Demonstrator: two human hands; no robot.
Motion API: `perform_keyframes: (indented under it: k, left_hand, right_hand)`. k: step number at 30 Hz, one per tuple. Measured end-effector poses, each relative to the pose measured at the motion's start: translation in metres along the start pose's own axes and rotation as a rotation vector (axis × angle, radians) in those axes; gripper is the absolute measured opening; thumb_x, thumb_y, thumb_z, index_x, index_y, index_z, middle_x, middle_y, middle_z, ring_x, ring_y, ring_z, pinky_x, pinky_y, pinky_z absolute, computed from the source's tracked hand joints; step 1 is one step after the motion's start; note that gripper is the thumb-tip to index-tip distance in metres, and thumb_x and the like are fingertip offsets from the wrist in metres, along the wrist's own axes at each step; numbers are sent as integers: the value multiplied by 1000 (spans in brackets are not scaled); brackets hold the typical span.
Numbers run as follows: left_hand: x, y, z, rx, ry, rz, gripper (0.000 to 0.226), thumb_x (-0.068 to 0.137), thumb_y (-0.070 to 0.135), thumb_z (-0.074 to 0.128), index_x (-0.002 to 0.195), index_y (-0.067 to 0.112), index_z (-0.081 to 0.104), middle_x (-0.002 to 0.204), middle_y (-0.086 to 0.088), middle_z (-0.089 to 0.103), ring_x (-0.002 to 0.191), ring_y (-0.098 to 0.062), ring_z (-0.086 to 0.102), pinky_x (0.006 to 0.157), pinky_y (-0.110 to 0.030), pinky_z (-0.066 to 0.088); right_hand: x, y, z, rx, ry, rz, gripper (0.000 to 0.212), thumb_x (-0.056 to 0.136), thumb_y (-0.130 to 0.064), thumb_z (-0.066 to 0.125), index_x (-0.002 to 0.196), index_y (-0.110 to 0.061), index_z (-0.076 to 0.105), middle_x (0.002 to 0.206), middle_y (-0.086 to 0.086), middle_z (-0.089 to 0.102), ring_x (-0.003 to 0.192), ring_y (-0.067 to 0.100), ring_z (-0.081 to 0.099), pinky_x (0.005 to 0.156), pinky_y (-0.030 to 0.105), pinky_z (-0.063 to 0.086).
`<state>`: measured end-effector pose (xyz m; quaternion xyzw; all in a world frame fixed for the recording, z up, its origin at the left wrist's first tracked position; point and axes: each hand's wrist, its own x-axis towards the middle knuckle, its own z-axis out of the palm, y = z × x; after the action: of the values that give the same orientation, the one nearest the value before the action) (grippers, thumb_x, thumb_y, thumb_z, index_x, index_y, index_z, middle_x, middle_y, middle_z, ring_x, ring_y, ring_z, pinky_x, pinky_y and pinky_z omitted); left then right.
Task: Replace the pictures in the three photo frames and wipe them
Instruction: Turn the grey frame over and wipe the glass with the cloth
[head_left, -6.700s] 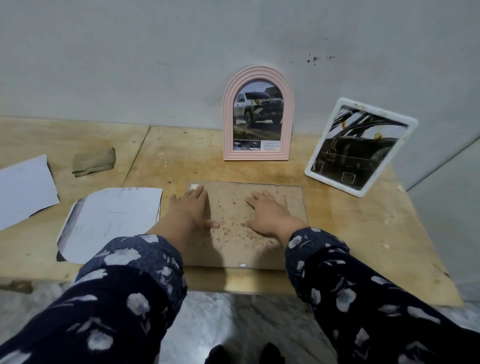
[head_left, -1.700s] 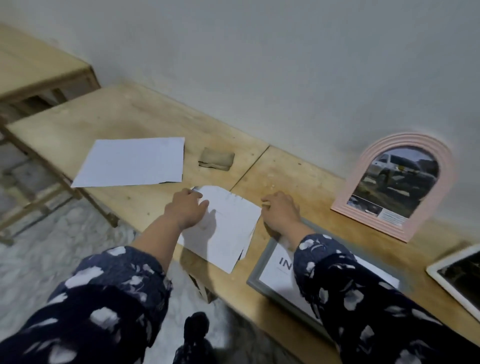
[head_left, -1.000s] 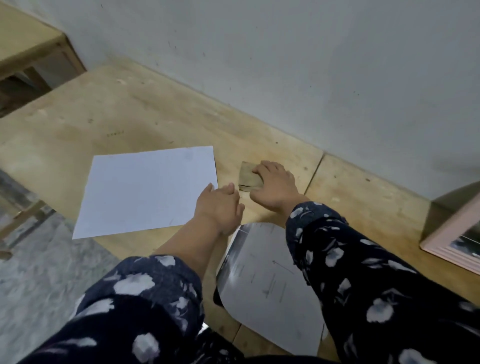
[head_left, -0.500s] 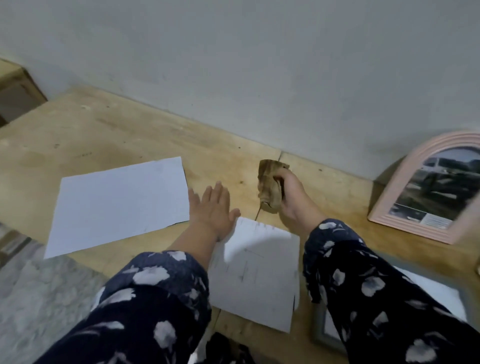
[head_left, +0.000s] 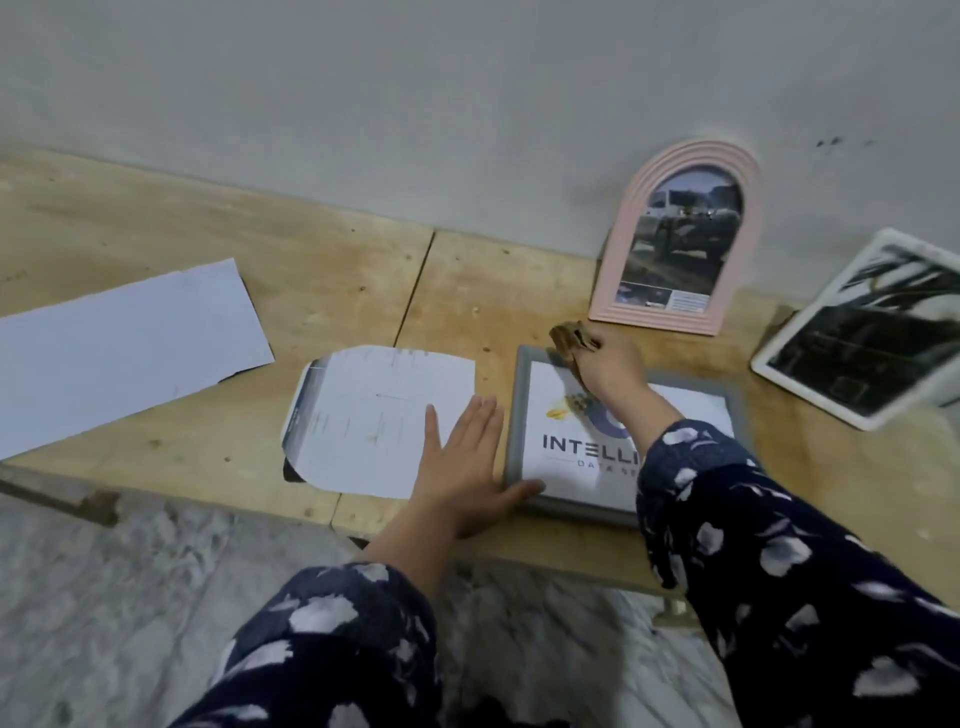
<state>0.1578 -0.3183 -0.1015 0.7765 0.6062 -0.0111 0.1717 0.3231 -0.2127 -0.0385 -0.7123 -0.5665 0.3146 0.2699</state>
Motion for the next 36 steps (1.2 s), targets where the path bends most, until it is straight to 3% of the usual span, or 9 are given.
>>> perform_keyframes:
  k: [5,12,15,22,25,29,31,34,36]
  left_hand:
    - [-5,9,19,41,121,28,118,70,91,21,153,10,-1,162,-3,-5,148,-15,-12,110,-62,-16]
    - [1,7,29,-10,282,12,117,65,91,40,149,12,18,162,-8,2,149,-21,-5,106,-73,-8]
    - [-1,7,31,-49,323,15,115,61,89,46,144,15,17,161,-12,3,149,-27,-2,103,-77,-2]
    - [-3,8,30,-63,306,-21,117,63,91,36,148,18,4,161,-12,-1,148,-25,-12,106,-73,-7]
    - [-4,7,29,-80,294,-42,112,62,89,35,145,23,0,161,-10,-4,148,-22,-14,107,-70,-11]
    - [-3,9,27,-33,274,-29,114,62,92,27,148,23,-4,161,-1,-11,148,-18,-14,107,-69,-13]
    - [-1,10,24,36,230,-21,120,60,94,24,151,23,-9,160,4,-16,147,-15,-17,107,-70,-12]
    - [0,11,22,69,199,-8,124,58,96,23,153,22,-5,161,8,-11,147,-12,-17,106,-70,-13]
    - [1,12,21,79,181,1,125,56,97,22,154,21,-1,162,8,-4,147,-11,-14,107,-68,-14]
  right_hand:
    - [-8,11,18,-206,-73,-68,33,90,-11,53,115,-24,70,106,1,70,96,24,61,72,30,46]
    - [22,6,44,-553,-63,-349,49,89,-6,48,126,-34,61,126,-3,60,118,25,49,92,32,37]
    - [17,19,54,-539,-99,-374,35,95,-13,44,122,-23,63,117,0,57,114,24,50,90,32,34]
    - [-56,53,56,-432,-114,-525,43,86,-24,38,113,-23,71,92,8,57,87,31,55,72,37,37]
    - [-80,64,50,-381,-138,-591,33,74,-6,57,94,-23,77,78,5,58,71,31,58,65,37,44]
    - [-79,38,17,-190,-338,-434,32,76,-19,52,96,-19,77,92,1,69,88,23,61,79,35,48]
    - [-56,22,4,-95,-230,-328,37,80,-22,46,102,-22,75,102,-2,70,95,19,61,82,32,48]
    - [-13,16,0,-323,3,-380,43,87,-5,46,109,-31,72,110,-3,70,102,23,58,86,38,46]
    - [4,24,4,-483,3,-371,41,89,-9,46,110,-33,71,107,2,69,101,28,57,86,40,44]
